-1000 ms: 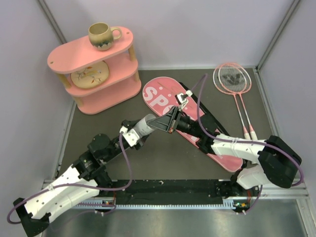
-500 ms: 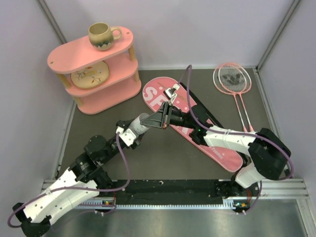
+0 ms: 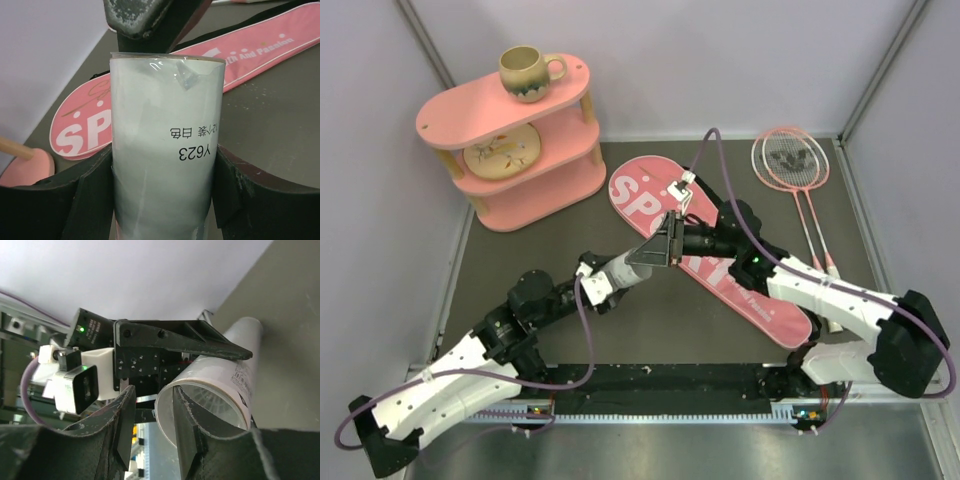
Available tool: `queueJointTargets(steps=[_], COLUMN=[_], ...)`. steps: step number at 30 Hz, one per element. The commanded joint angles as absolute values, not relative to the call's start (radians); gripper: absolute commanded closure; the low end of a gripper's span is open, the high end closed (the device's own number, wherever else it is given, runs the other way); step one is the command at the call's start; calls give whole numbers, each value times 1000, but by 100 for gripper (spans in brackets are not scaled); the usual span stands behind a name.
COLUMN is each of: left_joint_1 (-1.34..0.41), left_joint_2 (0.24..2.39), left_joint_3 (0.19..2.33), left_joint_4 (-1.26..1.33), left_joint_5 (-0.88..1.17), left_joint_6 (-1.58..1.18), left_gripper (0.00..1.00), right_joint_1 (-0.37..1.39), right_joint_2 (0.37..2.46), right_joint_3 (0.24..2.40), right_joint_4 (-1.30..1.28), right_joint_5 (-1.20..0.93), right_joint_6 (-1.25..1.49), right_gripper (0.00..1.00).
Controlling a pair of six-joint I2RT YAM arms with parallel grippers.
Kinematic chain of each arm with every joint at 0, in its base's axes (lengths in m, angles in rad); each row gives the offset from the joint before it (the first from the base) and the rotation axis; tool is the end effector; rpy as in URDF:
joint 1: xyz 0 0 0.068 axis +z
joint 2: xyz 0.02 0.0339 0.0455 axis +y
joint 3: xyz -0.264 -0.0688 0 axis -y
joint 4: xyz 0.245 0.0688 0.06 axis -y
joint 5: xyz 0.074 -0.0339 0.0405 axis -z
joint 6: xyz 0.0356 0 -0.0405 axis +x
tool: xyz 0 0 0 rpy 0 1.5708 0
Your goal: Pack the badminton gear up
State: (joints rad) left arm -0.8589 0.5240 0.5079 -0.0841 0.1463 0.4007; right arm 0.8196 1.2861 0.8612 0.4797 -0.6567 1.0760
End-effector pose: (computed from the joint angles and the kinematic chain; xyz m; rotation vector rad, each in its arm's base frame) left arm 0.0915 -0.1140 0.2907 1.0844 1.2979 -0.4671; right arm 0.1860 0.2311 0.3261 -0.4121 1.8668 1.9007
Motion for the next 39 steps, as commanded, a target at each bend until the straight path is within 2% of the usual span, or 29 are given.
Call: queueJointTargets(steps=[1, 11, 16, 20, 24, 25, 28, 35, 39], left_joint_1=[-884, -885, -884, -884, -885, -885, -884, -897, -955], left_joint_2=[517, 520, 525, 552, 690, 719, 842, 1072, 1283], left_joint_3=[531, 535, 535, 538, 581, 592, 650, 733, 805], left_joint_4=[133, 133, 133, 133, 81, 55, 5, -227, -380], left_joint_5=[296, 299, 296, 218, 8, -108, -195, -161, -214], left_joint_6=[385, 382, 382, 382, 374, 374, 414, 508, 571], left_gripper=[93, 93, 93, 91, 88, 88, 87, 86, 87], right_joint_1=[796, 770, 769, 770, 769, 769, 770, 770, 769], right_joint_2=[1220, 1094, 1048, 977, 917, 901, 873, 792, 750], right_joint_3=[946, 977, 968, 959, 934, 927, 896, 819, 793], right_joint_4=[106, -70, -104, -191, -247, -247, -249, -253, -278], right_joint_5=[-591, -421, -384, -257, -175, -169, -169, -164, -155], right_joint_6=[873, 784, 761, 724, 699, 698, 699, 706, 689], right_gripper=[64, 62, 55, 48, 45, 44, 44, 44, 43])
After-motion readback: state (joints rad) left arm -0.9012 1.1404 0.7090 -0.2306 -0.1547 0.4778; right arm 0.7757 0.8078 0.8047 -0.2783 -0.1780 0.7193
